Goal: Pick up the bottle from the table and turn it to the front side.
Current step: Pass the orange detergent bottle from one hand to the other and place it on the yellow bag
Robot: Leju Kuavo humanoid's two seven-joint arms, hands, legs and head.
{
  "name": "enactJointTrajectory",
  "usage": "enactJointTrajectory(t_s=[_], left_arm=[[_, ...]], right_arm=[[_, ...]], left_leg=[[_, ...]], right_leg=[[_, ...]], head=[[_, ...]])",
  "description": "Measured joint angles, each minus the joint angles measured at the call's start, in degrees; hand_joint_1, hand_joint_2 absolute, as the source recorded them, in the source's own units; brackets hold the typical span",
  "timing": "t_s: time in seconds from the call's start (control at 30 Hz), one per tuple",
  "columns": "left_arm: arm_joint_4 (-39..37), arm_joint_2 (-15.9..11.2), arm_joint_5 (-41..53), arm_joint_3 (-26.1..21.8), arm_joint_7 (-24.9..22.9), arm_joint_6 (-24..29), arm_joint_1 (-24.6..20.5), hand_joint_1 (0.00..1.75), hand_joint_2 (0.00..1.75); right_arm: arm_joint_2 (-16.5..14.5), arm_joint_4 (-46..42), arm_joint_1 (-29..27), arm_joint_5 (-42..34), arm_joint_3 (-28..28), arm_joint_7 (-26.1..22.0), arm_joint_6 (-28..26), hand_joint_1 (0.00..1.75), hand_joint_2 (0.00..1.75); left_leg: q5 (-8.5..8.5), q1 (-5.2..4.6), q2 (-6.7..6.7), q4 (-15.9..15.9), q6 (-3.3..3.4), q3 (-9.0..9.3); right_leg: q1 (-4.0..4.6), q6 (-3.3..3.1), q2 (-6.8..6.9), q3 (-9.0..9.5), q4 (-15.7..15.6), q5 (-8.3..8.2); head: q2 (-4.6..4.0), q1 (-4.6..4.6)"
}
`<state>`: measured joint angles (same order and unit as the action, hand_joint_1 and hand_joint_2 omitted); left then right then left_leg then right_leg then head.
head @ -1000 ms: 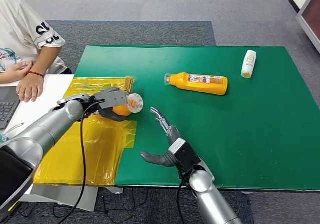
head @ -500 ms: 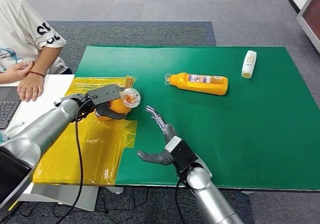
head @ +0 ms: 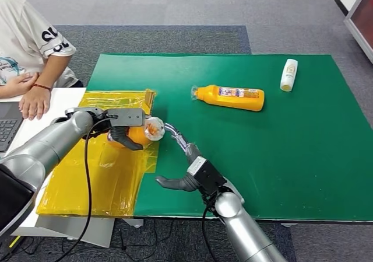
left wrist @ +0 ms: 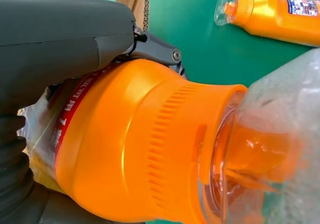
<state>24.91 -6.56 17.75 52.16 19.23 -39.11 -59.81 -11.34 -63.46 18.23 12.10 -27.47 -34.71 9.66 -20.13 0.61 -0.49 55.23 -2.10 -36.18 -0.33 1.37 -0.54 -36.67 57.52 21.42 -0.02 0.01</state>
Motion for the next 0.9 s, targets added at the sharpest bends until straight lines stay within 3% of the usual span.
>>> enactJointTrajectory(t_s=[0.37, 0.4, 0.5, 0.53, 0.9], left_arm=[[-0.45, -1.10, -1.41, 4.09, 3.06, -6.72, -1.36, 1.75, 1.75], [-0.49, -1.27, -1.88, 4.33, 3.23, -6.62, -1.39, 1.58, 1.75], [-0.72, -1.60, -3.09, 4.78, 3.22, -5.24, -1.34, 0.27, 1.75], [-0.84, -1.63, -3.49, 4.86, 3.08, -4.49, -1.25, 0.00, 1.75], [-1.90, -1.60, -3.88, 5.92, 1.44, 0.63, 1.60, 0.00, 1.75]], right_arm=[[-0.18, 1.21, 1.36, -1.32, -1.65, 0.17, 1.00, 0.00, 1.75], [-0.21, 1.32, 1.49, -1.42, -1.79, 0.17, 1.01, 0.00, 1.75], [-0.24, 1.63, 1.71, -1.59, -2.22, 0.18, 0.98, 0.00, 1.75], [-0.24, 1.72, 1.72, -1.63, -2.33, 0.19, 0.94, 0.00, 1.75], [-0.24, 2.55, 1.63, -1.74, -2.62, 0.33, 0.35, 0.00, 1.75]], left_leg=[[0.04, 0.00, 0.00, 0.00, -0.03, 0.01], [0.04, 0.00, 0.00, 0.00, -0.03, 0.02], [0.04, 0.00, 0.00, 0.00, -0.03, 0.02], [0.04, 0.00, 0.00, 0.00, -0.03, 0.01], [0.05, 0.00, 0.03, 0.00, -0.06, -0.06]], right_leg=[[0.00, -0.02, 0.00, 0.00, 0.00, -0.03], [0.00, -0.02, 0.00, 0.00, 0.00, -0.03], [0.00, -0.02, 0.00, 0.00, 0.00, -0.03], [0.00, -0.02, 0.00, 0.00, 0.00, -0.03], [0.00, -0.06, -0.05, -0.13, 0.00, -0.06]], head=[[0.00, 0.01], [0.00, 0.01], [0.00, 0.01], [0.00, 0.00], [0.00, 0.01]])
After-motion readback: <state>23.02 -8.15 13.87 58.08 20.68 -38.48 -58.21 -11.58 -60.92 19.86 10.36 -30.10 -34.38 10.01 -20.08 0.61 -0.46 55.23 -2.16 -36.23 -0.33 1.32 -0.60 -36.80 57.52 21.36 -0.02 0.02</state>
